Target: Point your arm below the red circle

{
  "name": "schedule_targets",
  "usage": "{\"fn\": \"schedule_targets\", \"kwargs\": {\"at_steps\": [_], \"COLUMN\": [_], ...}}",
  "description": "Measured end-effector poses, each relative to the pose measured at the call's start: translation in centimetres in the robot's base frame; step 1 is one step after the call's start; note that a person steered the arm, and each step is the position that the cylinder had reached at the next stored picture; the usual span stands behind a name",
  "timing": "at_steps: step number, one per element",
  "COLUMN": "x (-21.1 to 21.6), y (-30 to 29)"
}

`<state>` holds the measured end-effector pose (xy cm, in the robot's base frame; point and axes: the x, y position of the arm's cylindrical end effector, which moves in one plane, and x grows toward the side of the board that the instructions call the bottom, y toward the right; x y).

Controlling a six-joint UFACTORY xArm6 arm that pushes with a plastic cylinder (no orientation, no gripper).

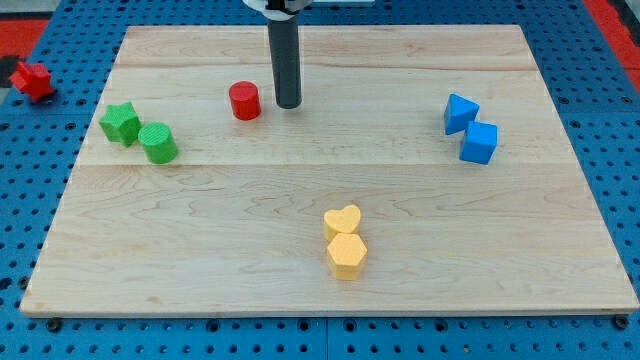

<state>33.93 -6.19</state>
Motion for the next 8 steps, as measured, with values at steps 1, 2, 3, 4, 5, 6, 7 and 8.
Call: {"fn": "schedule_targets", "kwargs": {"at_steps": [1,2,3,4,5,6,7,8], "x": [-3.7,-5.2,-1.6,-0.6,-1.3,-1.3,-1.3,0.6], "y": [-5.0,-11.6,-16.7,-11.6,-5.3,-1.4,-1.7,-3.3]}}
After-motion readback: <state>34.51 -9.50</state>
